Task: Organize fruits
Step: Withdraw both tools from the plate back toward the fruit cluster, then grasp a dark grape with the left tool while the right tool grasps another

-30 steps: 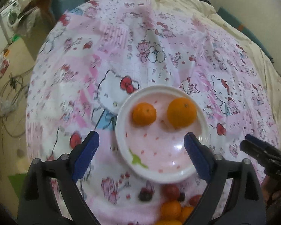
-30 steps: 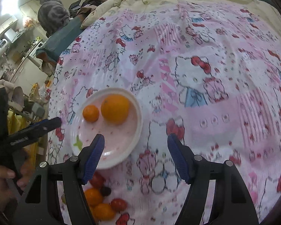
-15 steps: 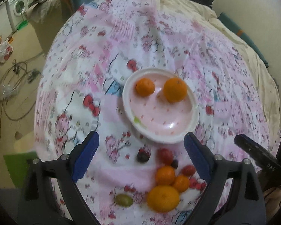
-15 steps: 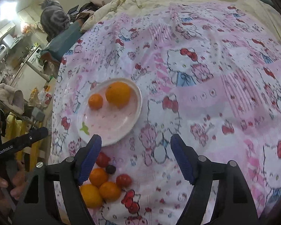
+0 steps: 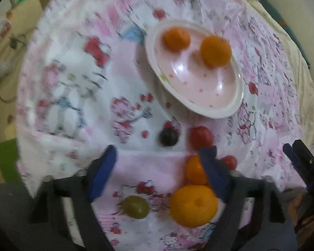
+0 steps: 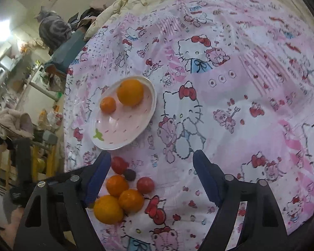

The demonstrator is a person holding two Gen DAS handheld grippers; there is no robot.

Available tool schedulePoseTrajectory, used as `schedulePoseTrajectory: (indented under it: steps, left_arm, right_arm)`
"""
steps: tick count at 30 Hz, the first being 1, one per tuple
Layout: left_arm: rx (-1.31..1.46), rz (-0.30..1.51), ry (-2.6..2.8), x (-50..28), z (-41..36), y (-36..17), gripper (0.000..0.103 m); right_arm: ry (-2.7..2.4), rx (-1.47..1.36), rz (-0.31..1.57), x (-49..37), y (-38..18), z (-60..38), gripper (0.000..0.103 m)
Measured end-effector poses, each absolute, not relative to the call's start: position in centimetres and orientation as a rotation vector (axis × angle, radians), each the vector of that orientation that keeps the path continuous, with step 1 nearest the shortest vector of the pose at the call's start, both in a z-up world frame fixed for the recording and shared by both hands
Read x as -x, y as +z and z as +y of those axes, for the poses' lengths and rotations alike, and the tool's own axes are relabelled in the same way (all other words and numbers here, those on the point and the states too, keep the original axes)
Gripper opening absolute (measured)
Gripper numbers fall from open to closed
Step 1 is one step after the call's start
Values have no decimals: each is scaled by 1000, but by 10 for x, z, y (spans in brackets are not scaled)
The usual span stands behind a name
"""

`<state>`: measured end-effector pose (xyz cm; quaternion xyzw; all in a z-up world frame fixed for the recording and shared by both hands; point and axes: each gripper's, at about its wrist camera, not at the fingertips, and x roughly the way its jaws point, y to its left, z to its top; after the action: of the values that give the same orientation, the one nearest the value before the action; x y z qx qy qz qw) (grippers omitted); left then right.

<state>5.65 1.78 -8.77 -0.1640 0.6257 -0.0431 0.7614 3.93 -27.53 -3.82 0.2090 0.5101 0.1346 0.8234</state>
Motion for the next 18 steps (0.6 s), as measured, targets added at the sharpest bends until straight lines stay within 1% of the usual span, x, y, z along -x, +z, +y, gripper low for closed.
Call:
schedulePoseTrajectory:
  steps: [2,10,11,12,13,14,15,16,18]
  left_arm:
    - [347,1379,-100,-61,12,-94,54]
    - [216,1391,-20,-71,-7,-109,53]
    - [199,1387,-24,-72,-10,-110,50]
    - [181,1384,-28,-72,-13,-110,43]
    - [157,1380,-29,-72,-17,-110,39]
    - [149,1376,-41,-71,-19,-110,33]
    - [150,1375,-49,-71,-21,-110,24]
    - [156,1378,-65,-70,-24,-110,21]
    - [119,1375,-63,-68,-31,-110,20]
  right_arm:
    - [288,-469,1091,-41,-40,-278,83]
    - [291,-497,1110,-47,-45,-275,83]
    - [292,-493,1113,-47,-45,-274,83]
    - [290,-488,1115,-48,-46,-273,83]
    - [290,-484,1117,-48,-46,-273,83]
    - [289,-477,1123,-48,-48,-272,83]
    - [285,-466,1130,-48,-50,-271,83]
    - [286,-463,1134,-49,-51,-270,83]
    - [303,-459,1148,-51,-54,-266,83]
